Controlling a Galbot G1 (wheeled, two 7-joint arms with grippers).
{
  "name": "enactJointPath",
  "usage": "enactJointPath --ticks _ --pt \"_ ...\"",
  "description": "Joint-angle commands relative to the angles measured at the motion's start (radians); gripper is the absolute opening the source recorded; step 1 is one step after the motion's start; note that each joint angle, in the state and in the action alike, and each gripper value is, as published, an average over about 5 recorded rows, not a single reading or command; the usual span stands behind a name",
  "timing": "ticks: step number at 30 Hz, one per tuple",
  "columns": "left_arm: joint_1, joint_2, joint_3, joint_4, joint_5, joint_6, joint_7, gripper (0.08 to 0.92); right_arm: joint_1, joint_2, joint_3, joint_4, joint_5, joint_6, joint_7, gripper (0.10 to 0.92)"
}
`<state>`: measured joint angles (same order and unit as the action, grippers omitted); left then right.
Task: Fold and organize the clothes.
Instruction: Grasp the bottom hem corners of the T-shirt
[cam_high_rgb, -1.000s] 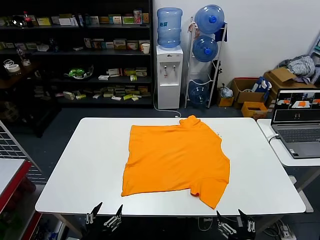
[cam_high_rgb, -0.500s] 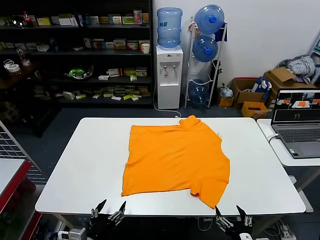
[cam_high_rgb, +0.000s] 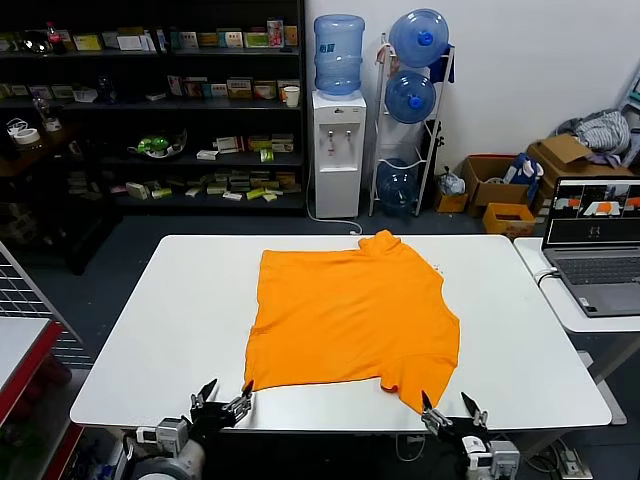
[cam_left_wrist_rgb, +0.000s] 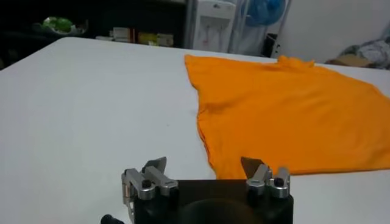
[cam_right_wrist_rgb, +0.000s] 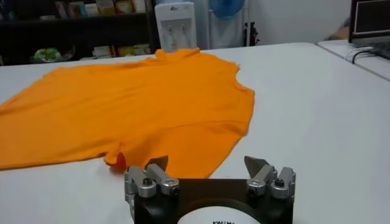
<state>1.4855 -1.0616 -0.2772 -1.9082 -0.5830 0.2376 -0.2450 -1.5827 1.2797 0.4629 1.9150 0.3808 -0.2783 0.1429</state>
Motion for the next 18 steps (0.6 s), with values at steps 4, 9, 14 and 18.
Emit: enactJointPath --ticks 4,9,14,18 --pt "-0.045 -0.023 0.029 0.059 0.033 0.001 -0.012 0.813 0.064 0.011 -0.025 -0.061 0.007 -0.019 0.002 0.732" --pt "-0.047 -0.026 0.038 0.063 0.049 -0.008 -0.010 0.697 0.053 0.009 -0.027 -0.068 0.009 -0.024 -0.005 0.594" --pt "-0.048 -0.029 0.049 0.061 0.050 -0.013 -0.009 0.576 0.035 0.003 -0.023 -0.057 0.011 -0.024 -0.009 0.447" --pt "-0.045 -0.031 0.057 0.053 0.049 -0.014 -0.008 0.437 0.021 0.001 -0.020 -0.050 0.011 -0.022 -0.013 0.334"
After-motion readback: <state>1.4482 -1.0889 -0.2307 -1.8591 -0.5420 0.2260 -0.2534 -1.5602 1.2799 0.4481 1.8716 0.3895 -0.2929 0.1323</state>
